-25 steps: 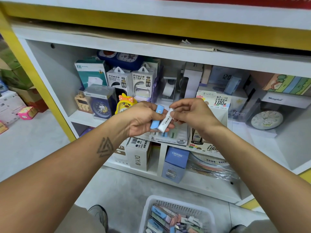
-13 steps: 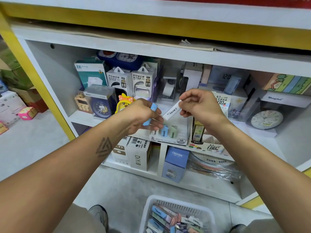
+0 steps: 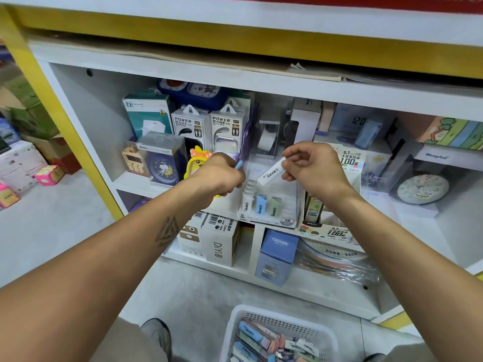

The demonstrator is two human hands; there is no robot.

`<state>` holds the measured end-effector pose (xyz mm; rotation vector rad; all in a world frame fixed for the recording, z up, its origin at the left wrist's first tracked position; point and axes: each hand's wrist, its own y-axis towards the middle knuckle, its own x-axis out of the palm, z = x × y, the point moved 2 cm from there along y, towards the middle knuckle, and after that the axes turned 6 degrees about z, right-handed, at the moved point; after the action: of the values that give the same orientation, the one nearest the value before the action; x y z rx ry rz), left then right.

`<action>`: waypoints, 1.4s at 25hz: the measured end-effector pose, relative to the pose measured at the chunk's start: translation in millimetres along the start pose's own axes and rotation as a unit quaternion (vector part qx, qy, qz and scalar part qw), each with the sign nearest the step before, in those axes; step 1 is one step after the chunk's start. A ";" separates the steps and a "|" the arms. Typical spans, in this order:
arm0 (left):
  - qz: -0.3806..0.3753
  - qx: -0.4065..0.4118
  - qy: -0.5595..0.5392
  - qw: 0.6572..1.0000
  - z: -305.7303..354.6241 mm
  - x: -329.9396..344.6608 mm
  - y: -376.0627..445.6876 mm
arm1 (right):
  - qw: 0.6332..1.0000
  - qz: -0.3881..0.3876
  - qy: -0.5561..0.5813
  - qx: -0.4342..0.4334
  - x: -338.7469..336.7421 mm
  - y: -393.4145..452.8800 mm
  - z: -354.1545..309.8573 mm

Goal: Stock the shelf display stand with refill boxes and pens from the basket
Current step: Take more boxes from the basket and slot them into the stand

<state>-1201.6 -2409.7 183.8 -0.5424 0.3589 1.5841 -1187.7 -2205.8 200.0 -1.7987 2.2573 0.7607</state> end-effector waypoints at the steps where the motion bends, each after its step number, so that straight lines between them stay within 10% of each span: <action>1: 0.003 0.012 0.013 1.000 -0.4 0.2 0.0 | 1.000 0.005 -0.015 -0.009 1.5 1.4 2.1; 9: -0.064 0.195 0.215 0.955 -1.7 2.2 -6.2 | 0.971 -0.003 -0.192 -0.141 37.9 6.3 18.4; 29: -0.136 0.150 0.217 0.955 -9.9 1.8 -11.2 | 0.919 -0.149 -0.335 -0.145 69.5 6.5 24.9; 35: -0.105 0.091 0.098 0.985 -5.5 -2.4 -5.3 | 0.988 -0.138 0.061 0.036 43.9 -1.3 -7.3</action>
<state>-1195.6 -2414.1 181.0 -0.5769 0.5703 1.2841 -1196.8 -2247.5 187.3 -2.1133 2.0122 0.5256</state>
